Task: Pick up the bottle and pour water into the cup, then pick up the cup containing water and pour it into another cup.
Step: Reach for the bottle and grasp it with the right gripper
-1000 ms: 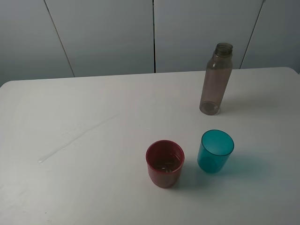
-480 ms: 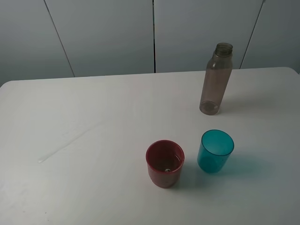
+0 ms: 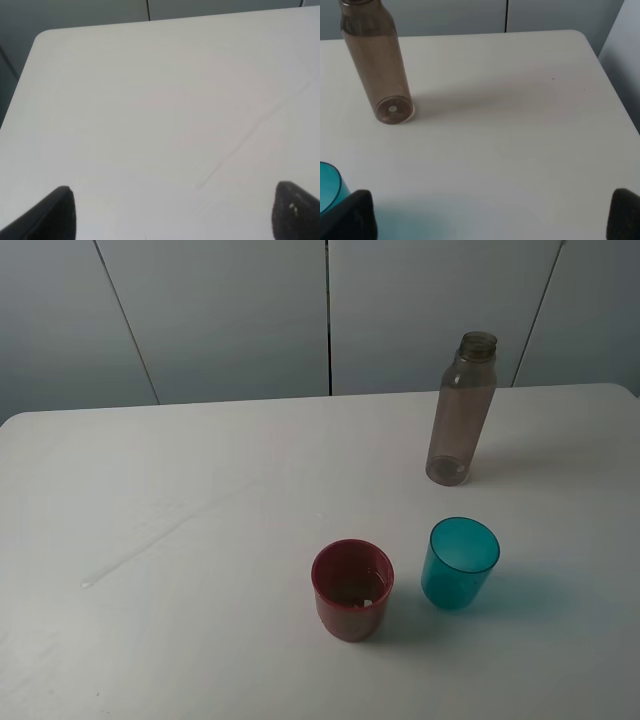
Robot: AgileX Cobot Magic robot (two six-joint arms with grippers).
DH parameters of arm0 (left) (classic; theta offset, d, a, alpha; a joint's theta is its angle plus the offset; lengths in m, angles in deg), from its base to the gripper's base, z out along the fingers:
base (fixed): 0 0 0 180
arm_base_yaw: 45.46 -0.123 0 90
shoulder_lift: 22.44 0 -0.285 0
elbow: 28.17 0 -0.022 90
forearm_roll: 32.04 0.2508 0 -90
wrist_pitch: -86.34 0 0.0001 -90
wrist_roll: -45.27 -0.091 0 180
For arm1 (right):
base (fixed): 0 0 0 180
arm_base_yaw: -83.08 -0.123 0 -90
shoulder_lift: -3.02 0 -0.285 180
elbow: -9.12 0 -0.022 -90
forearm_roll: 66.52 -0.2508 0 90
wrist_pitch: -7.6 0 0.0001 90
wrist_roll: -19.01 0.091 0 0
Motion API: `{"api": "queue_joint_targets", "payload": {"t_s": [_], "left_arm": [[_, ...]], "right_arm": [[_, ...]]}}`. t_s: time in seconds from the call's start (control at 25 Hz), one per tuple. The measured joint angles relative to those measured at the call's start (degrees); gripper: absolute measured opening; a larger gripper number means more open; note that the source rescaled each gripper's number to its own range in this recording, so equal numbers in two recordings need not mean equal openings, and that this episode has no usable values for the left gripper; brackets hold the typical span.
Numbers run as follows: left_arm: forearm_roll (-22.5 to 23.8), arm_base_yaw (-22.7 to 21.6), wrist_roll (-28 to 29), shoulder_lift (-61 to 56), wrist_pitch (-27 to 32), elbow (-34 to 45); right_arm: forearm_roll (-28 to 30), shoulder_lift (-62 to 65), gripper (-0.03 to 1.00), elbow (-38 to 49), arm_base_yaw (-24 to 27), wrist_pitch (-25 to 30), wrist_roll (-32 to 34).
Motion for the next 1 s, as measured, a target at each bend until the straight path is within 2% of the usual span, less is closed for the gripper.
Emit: {"api": "queue_joint_targets", "payload": {"t_s": [1.0], "left_arm": [[0.00, 0.00, 0.00, 0.00, 0.00, 0.00]], "right_arm": [[-1.53, 0.00, 0.99, 0.35, 0.00, 0.97, 0.13]]}}
